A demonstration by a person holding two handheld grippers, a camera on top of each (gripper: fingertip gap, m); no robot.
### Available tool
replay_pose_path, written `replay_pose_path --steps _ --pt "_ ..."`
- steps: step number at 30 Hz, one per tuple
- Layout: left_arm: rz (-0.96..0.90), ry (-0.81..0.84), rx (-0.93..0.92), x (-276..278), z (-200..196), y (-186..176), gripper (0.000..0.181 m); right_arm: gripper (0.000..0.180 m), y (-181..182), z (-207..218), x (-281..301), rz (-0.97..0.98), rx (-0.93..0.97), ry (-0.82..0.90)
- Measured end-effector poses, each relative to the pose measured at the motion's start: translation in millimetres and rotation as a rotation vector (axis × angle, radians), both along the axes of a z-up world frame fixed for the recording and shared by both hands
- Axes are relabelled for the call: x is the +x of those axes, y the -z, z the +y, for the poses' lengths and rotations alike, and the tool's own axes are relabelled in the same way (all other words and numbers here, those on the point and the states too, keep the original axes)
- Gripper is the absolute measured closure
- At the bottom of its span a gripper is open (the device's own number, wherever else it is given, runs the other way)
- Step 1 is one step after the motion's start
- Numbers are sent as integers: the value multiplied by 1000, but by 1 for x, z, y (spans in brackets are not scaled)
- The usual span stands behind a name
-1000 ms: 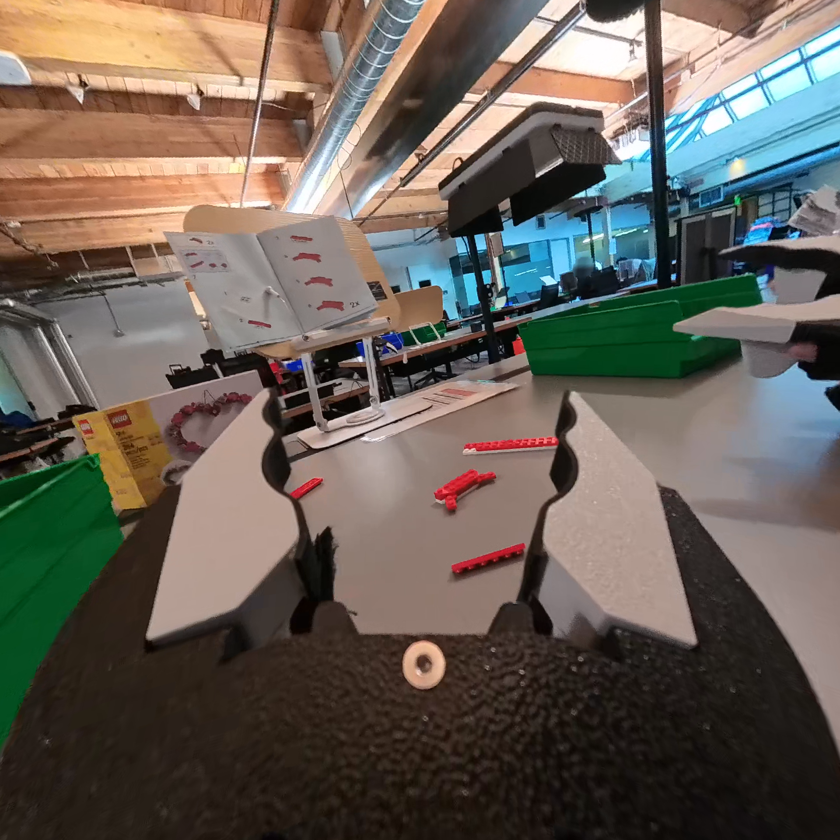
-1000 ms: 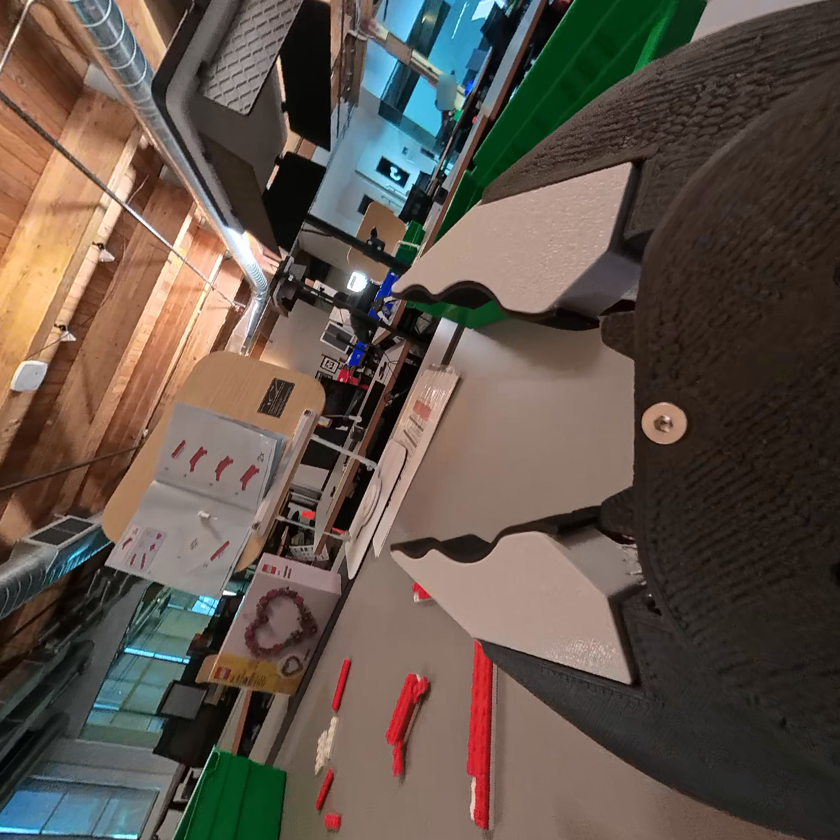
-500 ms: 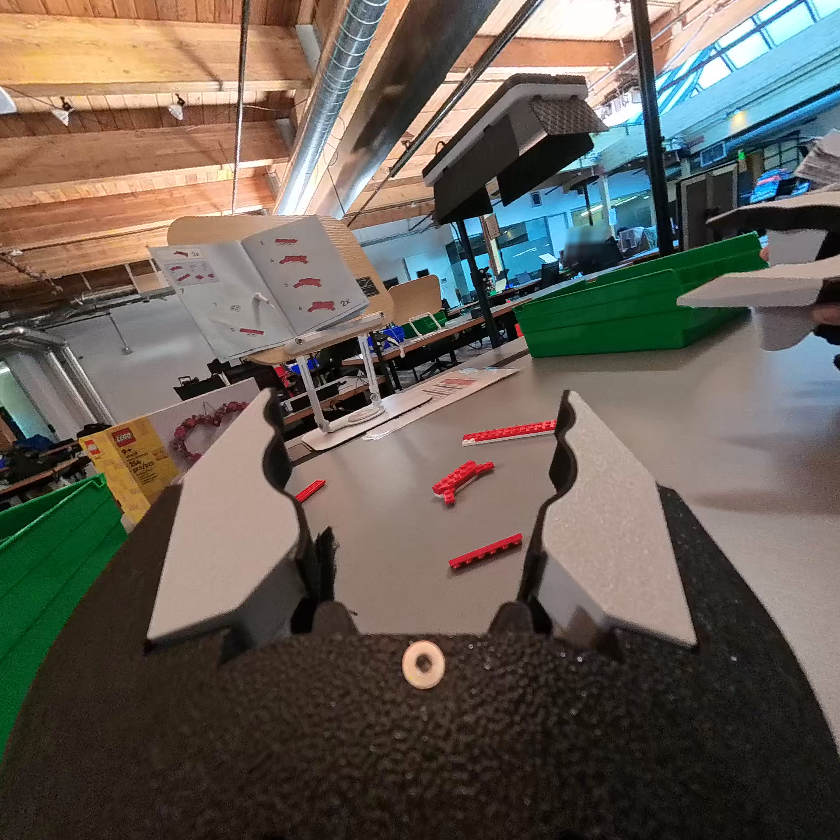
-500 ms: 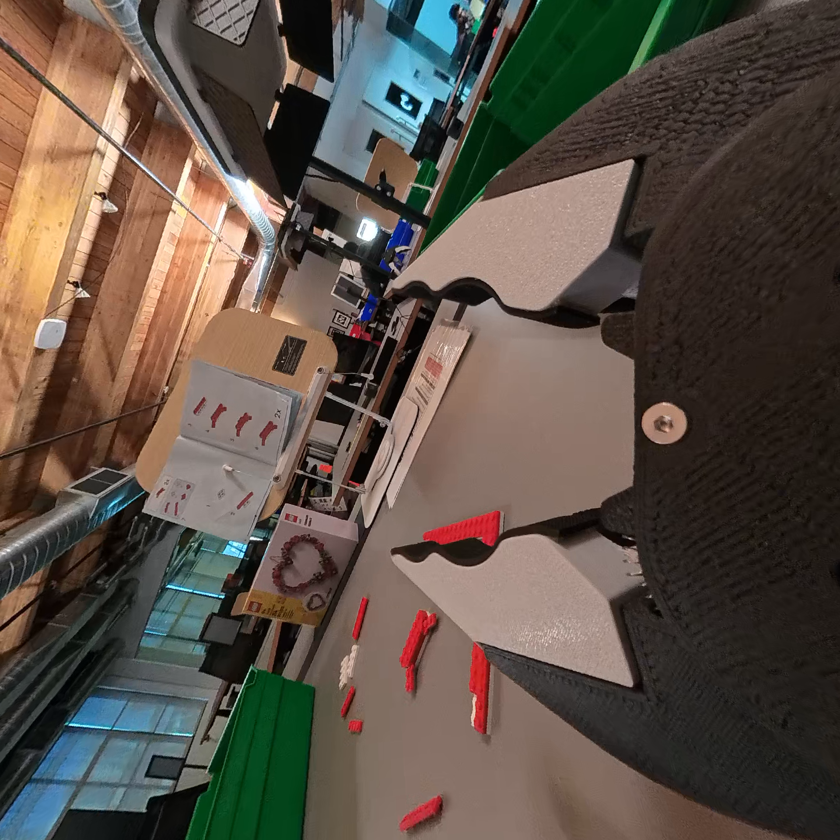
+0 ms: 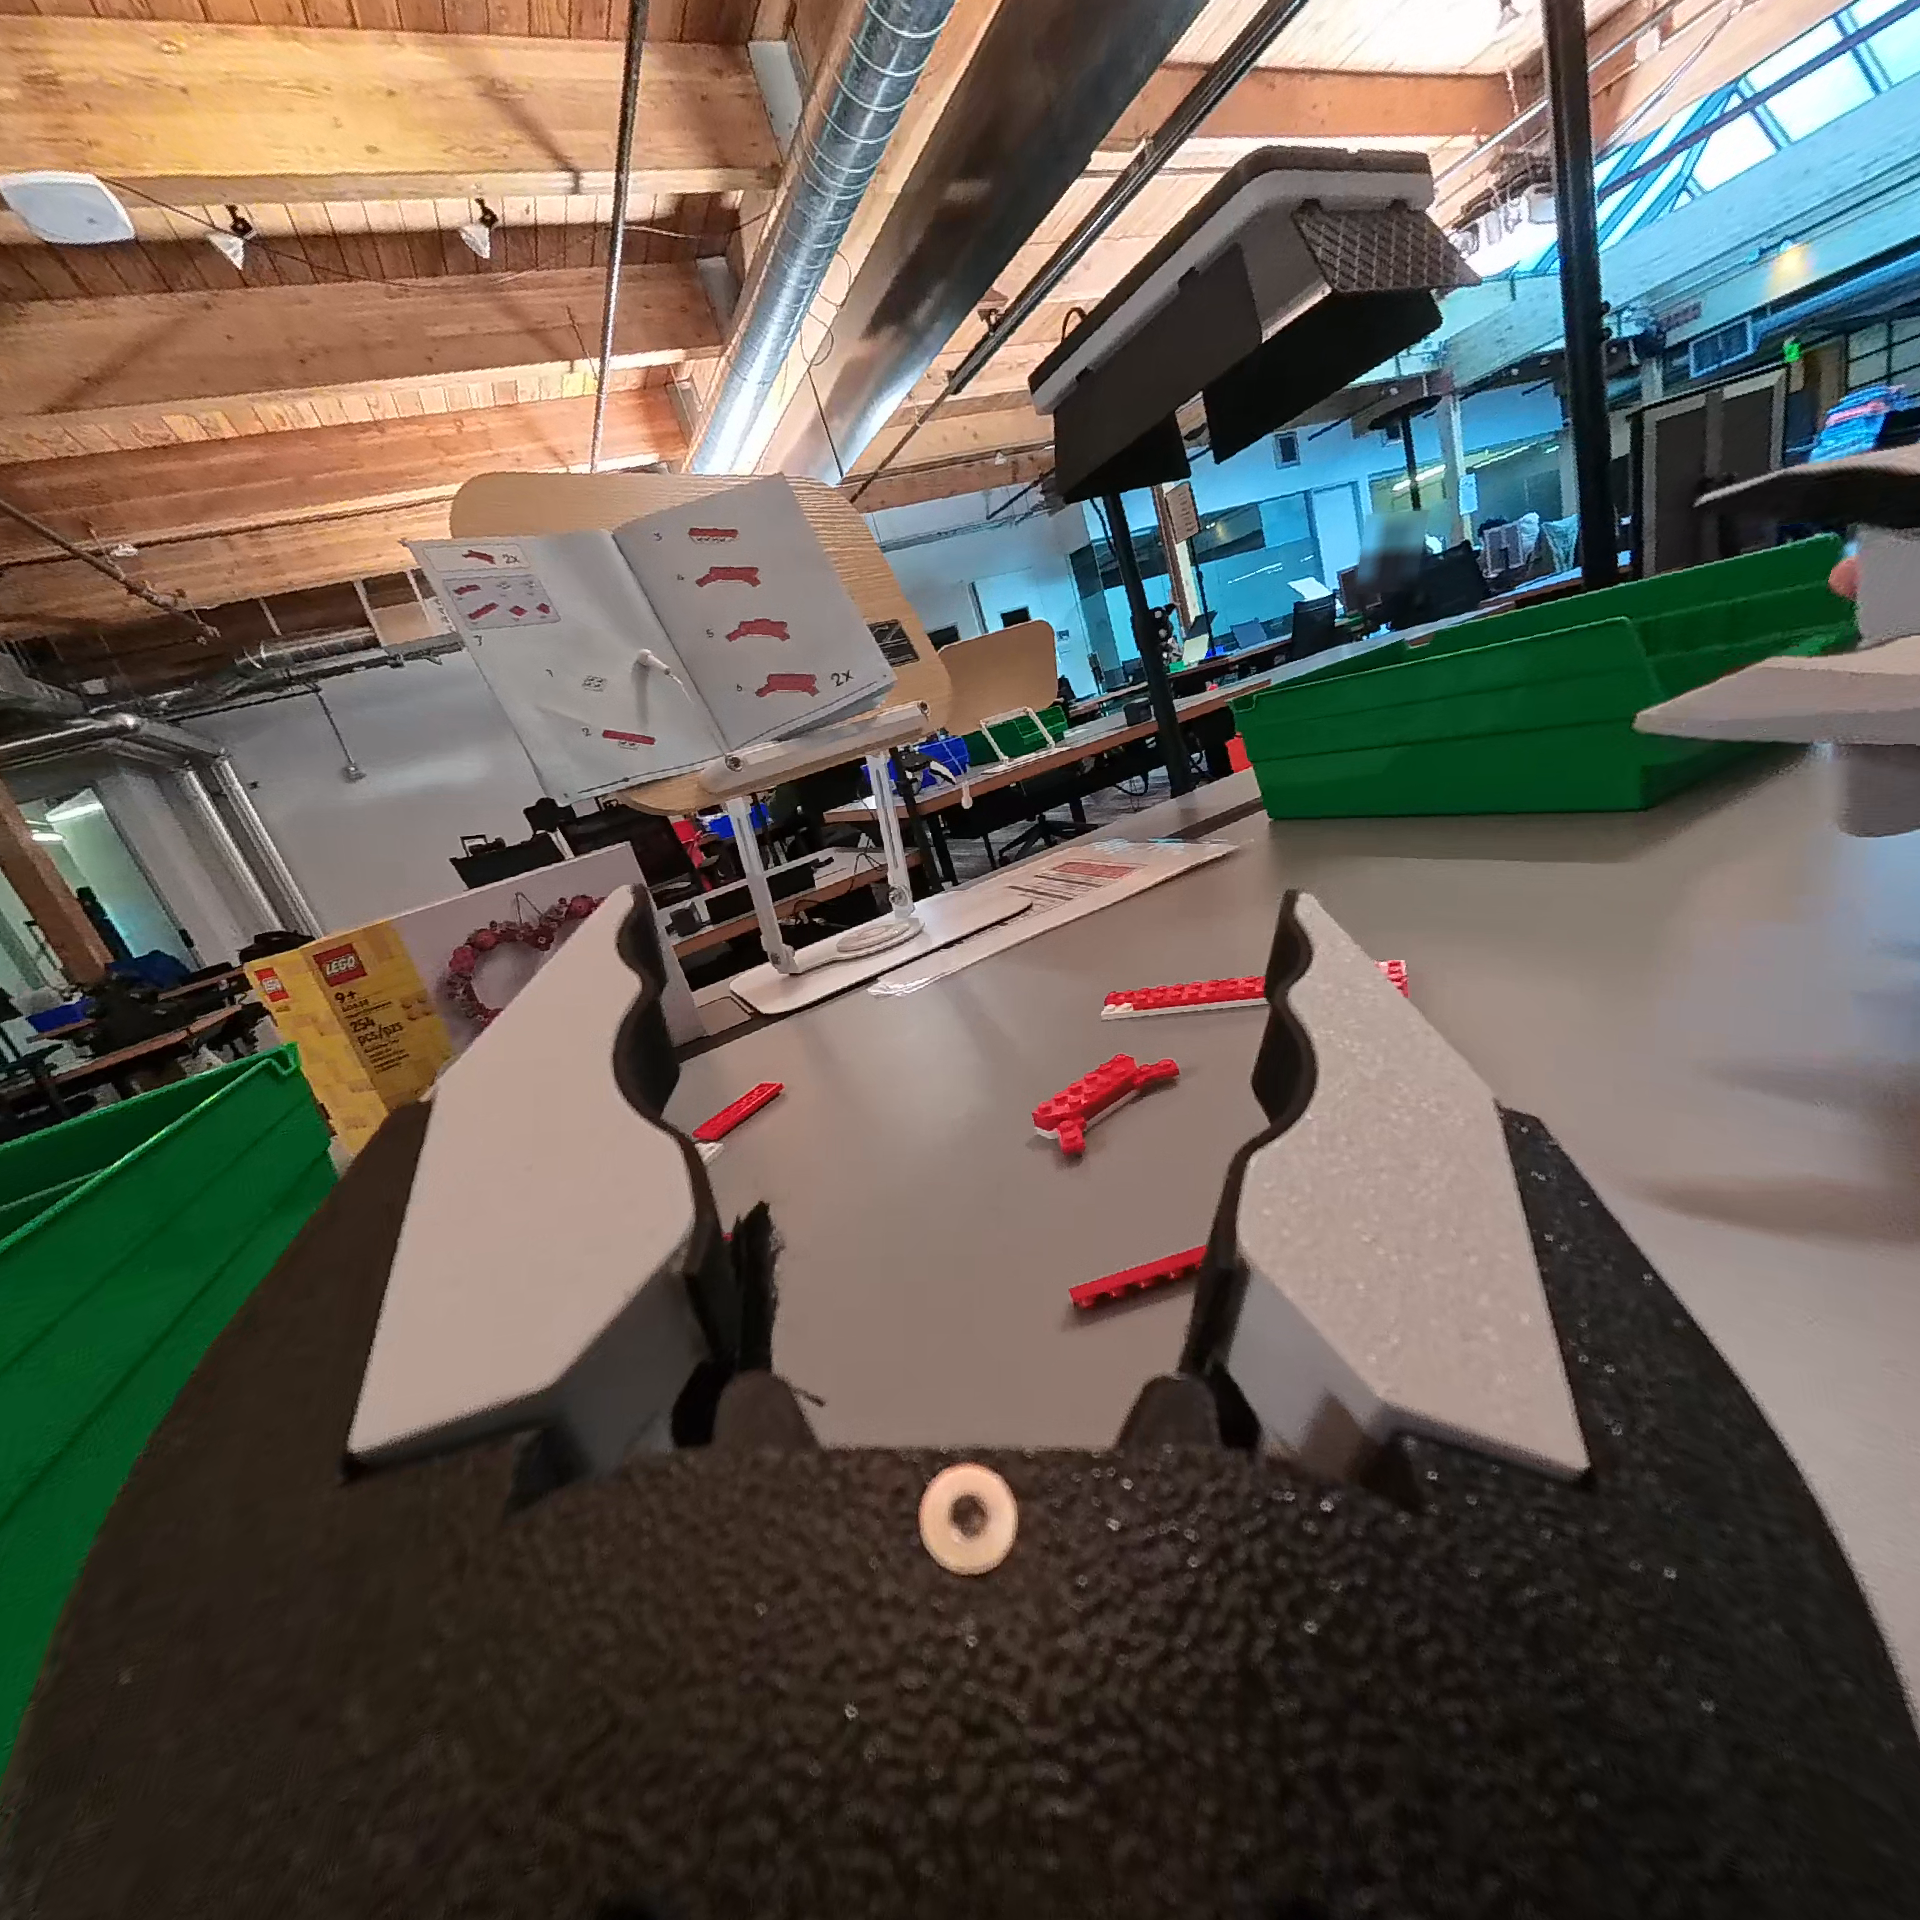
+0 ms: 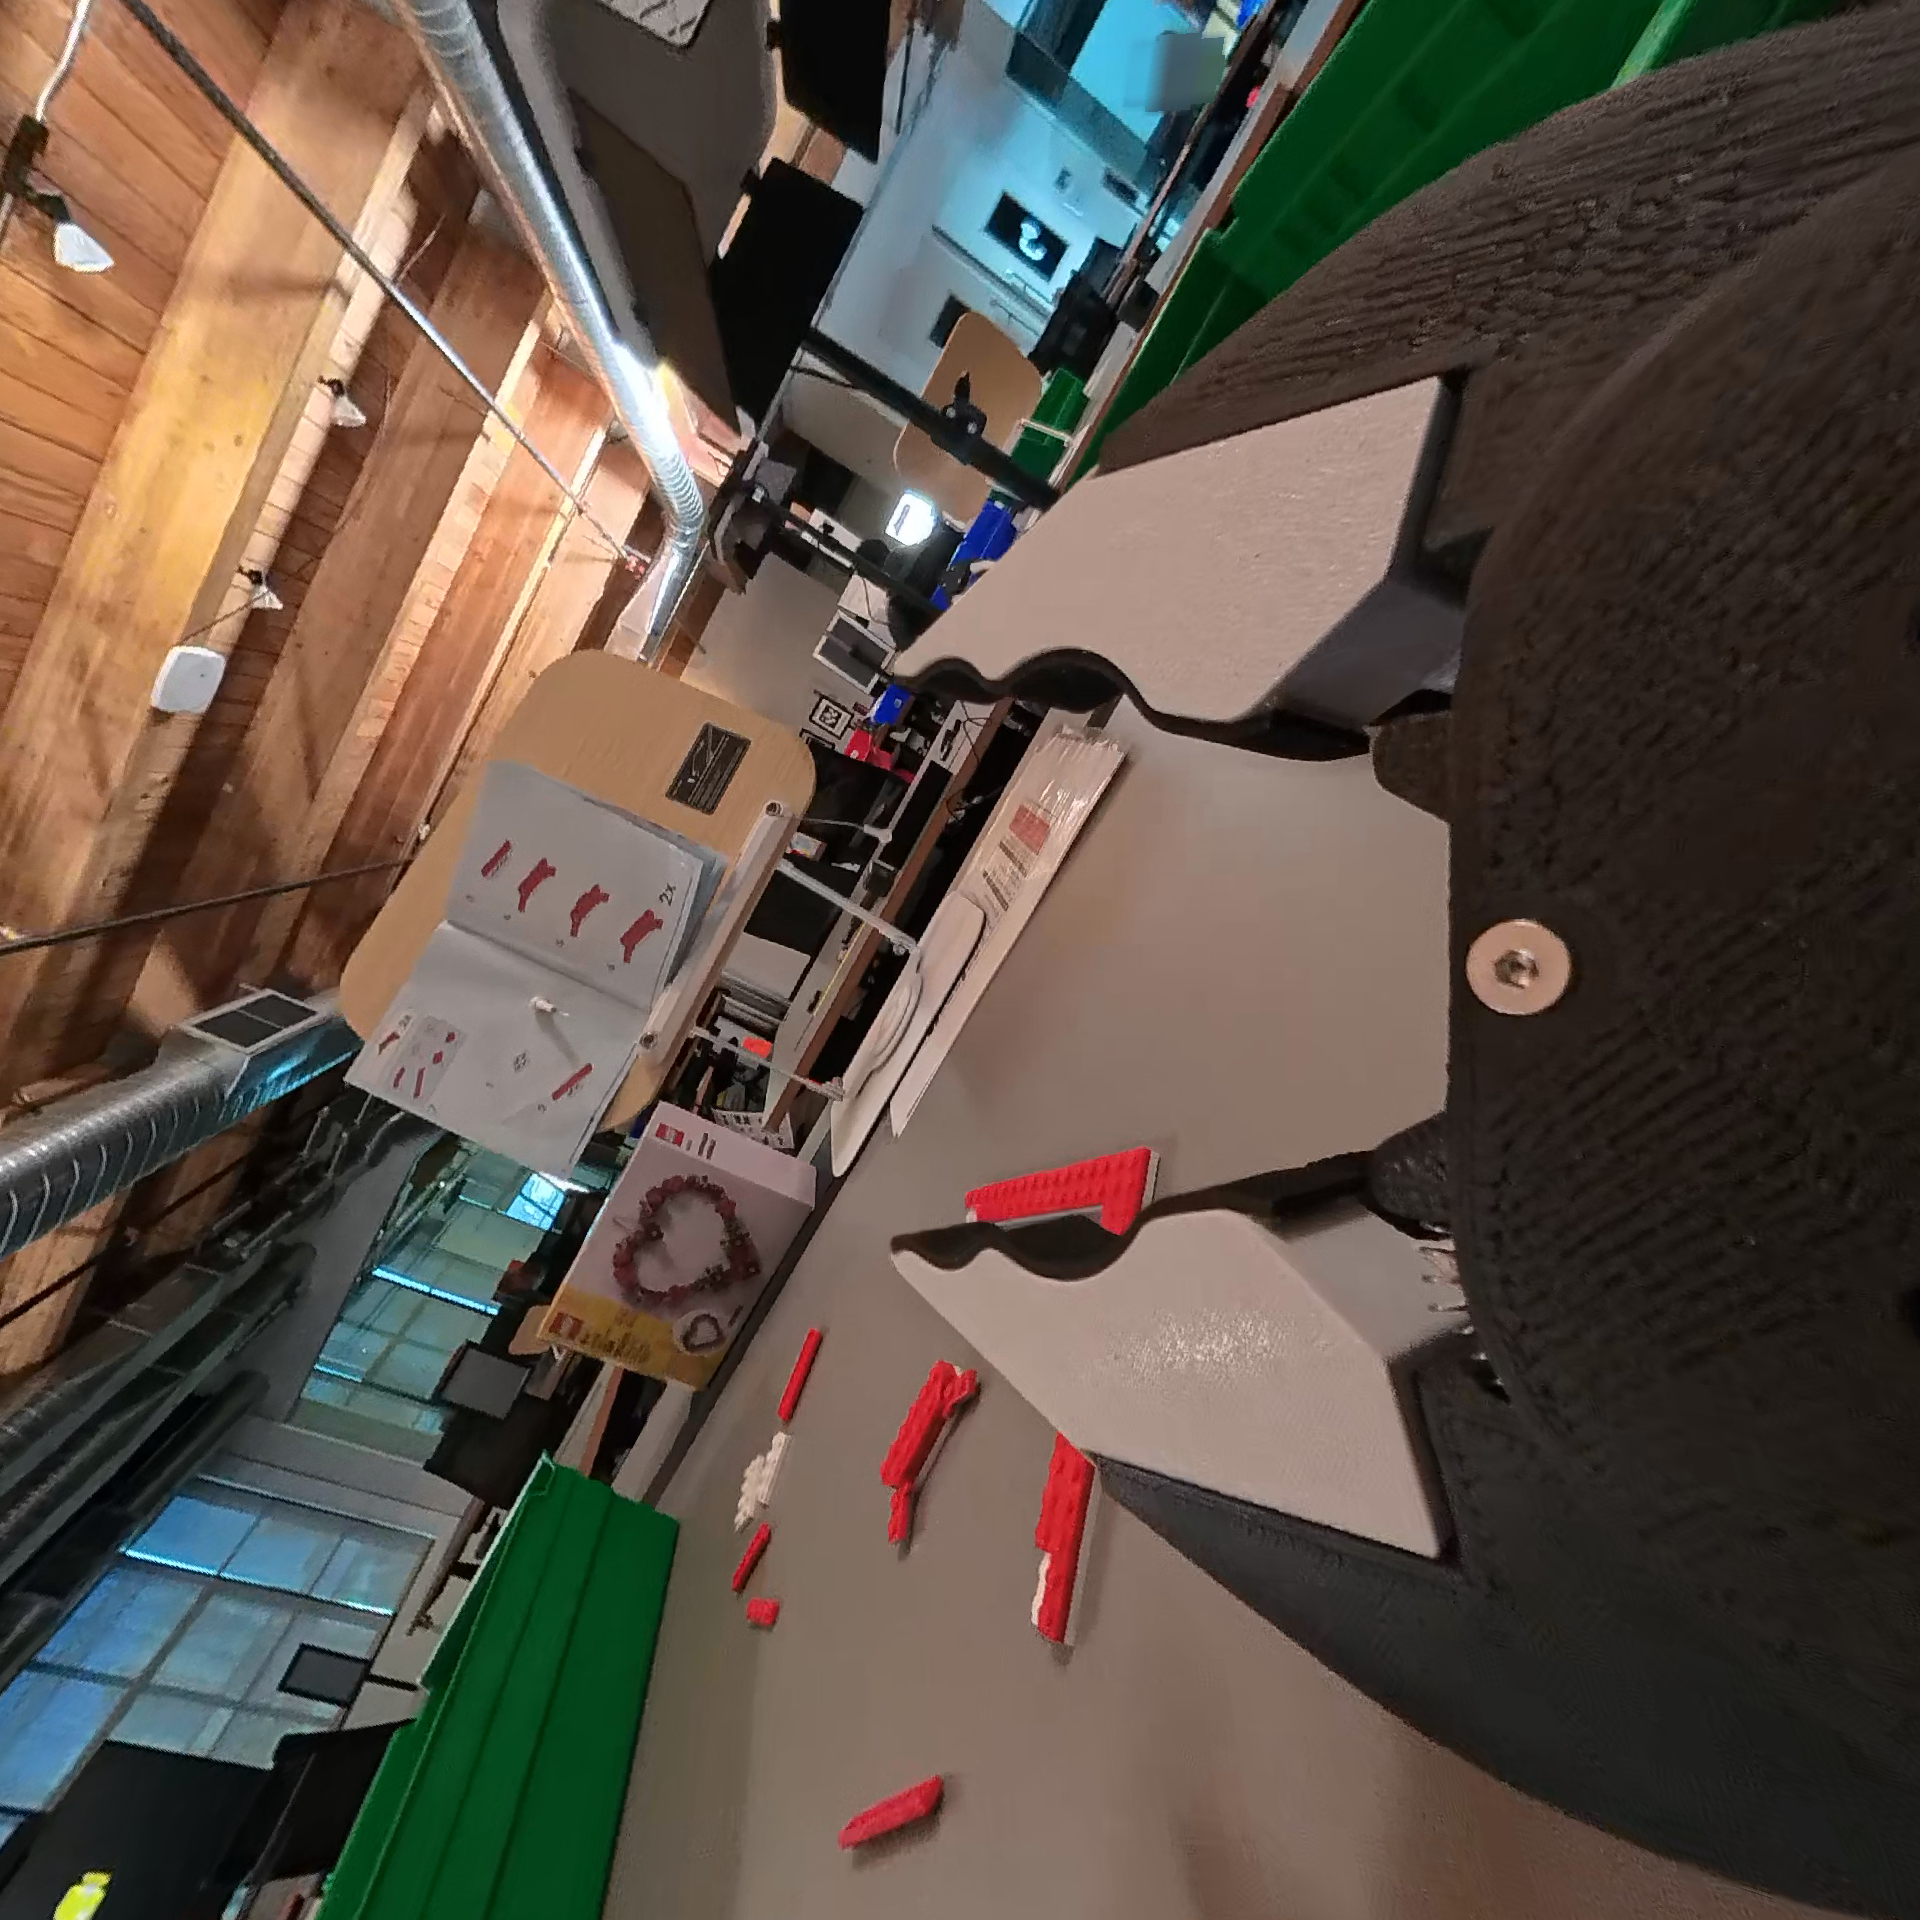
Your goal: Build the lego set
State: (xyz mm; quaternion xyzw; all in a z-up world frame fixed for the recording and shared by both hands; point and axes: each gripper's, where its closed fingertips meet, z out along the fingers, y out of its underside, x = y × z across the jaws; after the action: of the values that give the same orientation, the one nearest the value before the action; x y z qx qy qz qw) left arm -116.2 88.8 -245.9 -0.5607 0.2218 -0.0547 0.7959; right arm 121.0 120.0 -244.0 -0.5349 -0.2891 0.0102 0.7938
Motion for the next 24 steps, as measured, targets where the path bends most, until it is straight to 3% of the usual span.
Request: replay_pose_path --steps 9,18,21,24 --pt "82 -2 7 9 0 6 70 81 11 8 -9 -21 -64 -28" --pt "192 -49 14 17 -5 13 65 83 10 -1 -9 -99 -1 53" --pt "233 -66 76 30 -33 3 66 83 3 -22 -13 -85 20 60" --pt "176 21 142 54 -91 -9 66 83 -7 -68 -22 -12 32 13"
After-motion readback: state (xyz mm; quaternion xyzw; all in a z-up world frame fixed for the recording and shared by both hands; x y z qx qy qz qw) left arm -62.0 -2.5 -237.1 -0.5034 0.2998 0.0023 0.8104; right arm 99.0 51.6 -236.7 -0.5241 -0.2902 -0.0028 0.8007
